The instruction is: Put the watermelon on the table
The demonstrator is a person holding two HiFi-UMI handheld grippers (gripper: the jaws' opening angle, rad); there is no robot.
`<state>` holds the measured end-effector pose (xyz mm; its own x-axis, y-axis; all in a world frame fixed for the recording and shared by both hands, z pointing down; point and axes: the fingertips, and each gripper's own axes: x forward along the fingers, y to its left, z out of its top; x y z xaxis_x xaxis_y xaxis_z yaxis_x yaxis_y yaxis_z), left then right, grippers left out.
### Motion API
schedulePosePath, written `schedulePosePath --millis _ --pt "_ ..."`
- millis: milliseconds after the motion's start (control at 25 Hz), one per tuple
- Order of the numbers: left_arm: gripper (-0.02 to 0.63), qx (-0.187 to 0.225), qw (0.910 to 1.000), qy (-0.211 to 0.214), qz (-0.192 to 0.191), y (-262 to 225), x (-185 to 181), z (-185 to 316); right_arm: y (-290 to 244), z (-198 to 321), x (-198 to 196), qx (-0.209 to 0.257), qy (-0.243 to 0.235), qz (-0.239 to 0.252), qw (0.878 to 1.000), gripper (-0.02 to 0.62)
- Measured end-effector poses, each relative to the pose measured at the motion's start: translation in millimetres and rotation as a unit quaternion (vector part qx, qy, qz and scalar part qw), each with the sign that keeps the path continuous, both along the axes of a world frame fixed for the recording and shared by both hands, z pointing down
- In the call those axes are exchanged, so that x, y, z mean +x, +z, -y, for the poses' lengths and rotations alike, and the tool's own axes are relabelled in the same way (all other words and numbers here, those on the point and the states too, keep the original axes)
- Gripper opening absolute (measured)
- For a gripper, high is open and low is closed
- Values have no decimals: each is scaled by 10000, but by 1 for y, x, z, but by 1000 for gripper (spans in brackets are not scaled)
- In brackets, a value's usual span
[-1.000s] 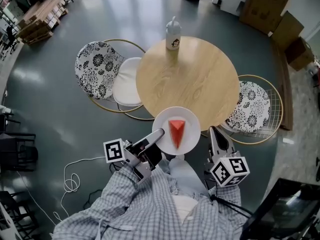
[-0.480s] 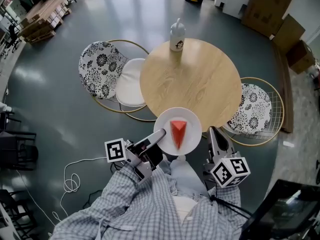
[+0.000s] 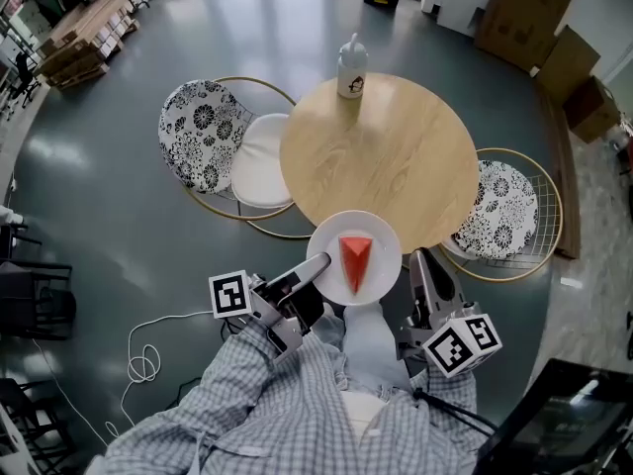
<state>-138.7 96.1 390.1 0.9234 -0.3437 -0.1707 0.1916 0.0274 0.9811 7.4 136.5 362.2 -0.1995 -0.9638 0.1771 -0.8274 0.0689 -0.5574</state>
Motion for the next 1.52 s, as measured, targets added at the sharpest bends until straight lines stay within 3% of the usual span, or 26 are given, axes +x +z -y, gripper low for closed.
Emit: schedulePosePath --millis 120,240,400,480,640,720,1120,1520 --pt "61 7 10000 5 -11 0 0 -3 5 -2 -5 -92 -83 119 9999 16" --pt "61 47 10000 -16 9 1 -1 -4 8 -1 -8 -144 -153 675 9975 72" --pt "61 31 9999 -119 -3 -1 -4 0 14 8 -17 -244 -457 737 9959 72" --pt "61 12 9998 -188 -13 0 -7 2 17 13 -24 -304 -654 540 9959 72" --pt "61 -9 9995 -315 -22 1 -6 10 17 23 -30 -286 -933 -501 9940 72" --pt "61 -58 9993 -370 -49 2 -6 14 15 27 -32 -290 -1048 -761 9912 71" --pt "61 -55 9991 -405 -69 1 18 43 14 56 -8 -199 -1188 -871 9889 71" --pt "61 -134 9994 -332 34 9 61 80 23 93 34 -421 -1140 -849 9890 71"
